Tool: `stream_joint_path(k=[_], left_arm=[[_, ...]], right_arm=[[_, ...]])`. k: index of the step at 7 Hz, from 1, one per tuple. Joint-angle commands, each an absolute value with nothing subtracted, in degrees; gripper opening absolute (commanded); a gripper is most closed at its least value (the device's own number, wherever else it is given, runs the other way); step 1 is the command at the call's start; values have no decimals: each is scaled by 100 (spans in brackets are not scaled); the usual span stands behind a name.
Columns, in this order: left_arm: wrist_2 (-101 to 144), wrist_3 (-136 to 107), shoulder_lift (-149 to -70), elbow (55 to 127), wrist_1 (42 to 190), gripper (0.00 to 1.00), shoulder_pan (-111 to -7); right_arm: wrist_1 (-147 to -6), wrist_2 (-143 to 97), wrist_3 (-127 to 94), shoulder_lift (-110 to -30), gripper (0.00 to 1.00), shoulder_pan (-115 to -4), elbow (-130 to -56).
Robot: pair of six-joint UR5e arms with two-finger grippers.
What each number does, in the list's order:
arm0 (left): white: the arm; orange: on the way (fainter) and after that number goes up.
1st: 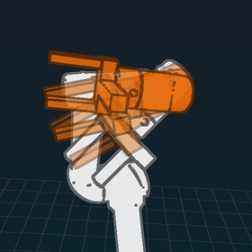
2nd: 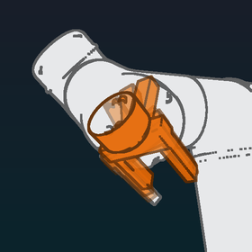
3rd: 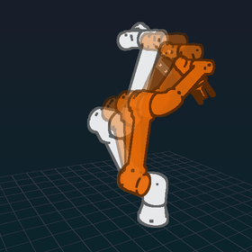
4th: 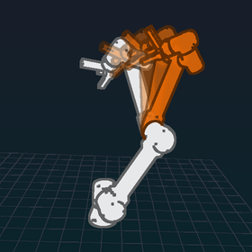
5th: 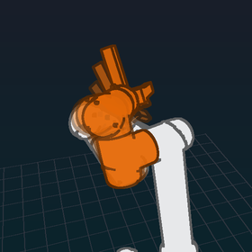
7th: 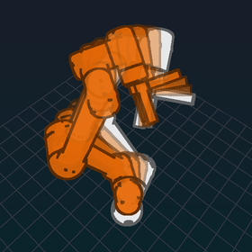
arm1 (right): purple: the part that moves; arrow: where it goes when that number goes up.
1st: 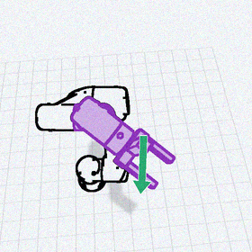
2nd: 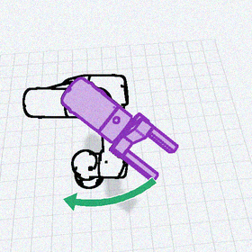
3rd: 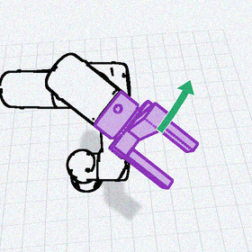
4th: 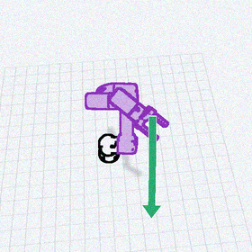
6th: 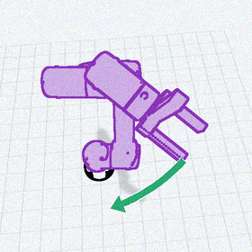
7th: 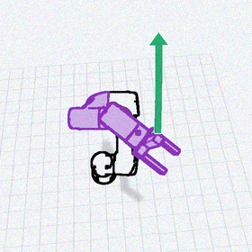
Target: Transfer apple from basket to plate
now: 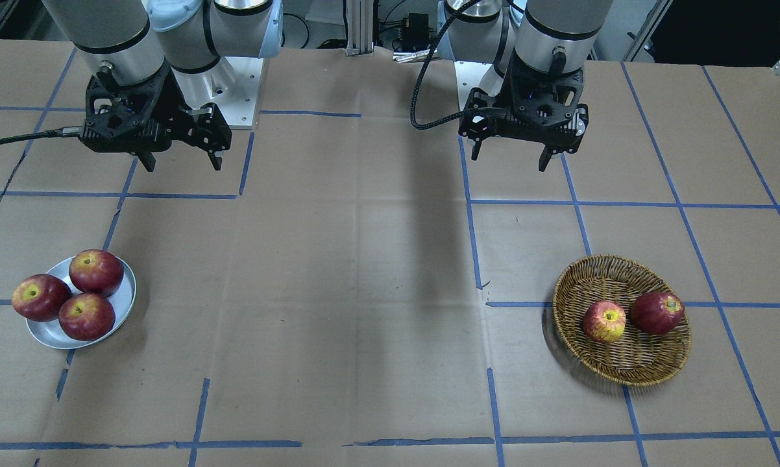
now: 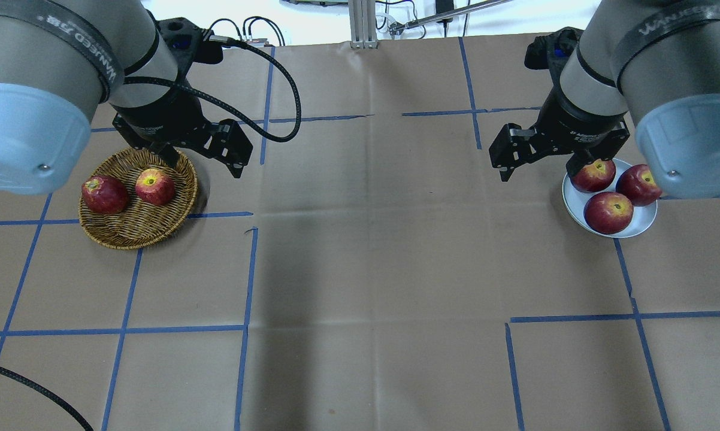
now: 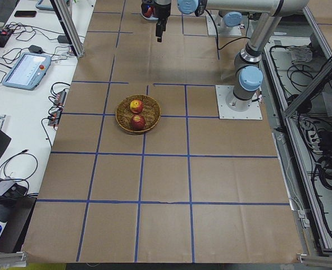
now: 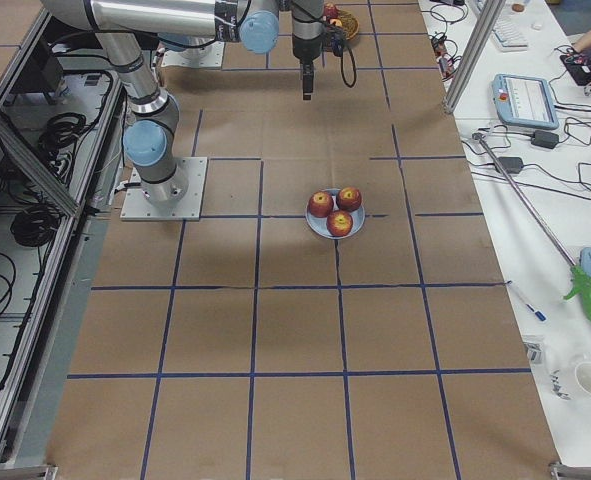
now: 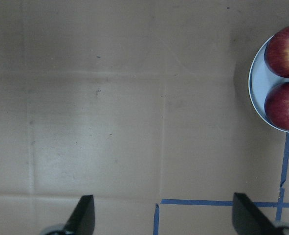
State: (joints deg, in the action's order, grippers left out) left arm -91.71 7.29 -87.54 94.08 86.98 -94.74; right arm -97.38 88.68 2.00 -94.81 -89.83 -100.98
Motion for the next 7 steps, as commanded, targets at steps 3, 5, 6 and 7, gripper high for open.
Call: stream_joint_path(k=[3, 5, 6, 7], left_arm=[[-9202, 721, -8763, 9458, 8727, 100, -9457], [-9229, 721, -8815, 9448, 8701, 100, -9344], [-9185, 808, -8824, 9553, 8623, 100, -9038], [-9124, 1635, -8859, 9589, 8587, 99, -8548]], right_arm=[[-9738, 8868, 193, -9475, 100, -8982, -10099], [-9738, 8868, 202, -9475, 100, -8982, -10099], [-9738, 8868, 202, -9483, 100, -8982, -10099], [-9738, 8868, 202, -9483, 100, -8982, -10099]])
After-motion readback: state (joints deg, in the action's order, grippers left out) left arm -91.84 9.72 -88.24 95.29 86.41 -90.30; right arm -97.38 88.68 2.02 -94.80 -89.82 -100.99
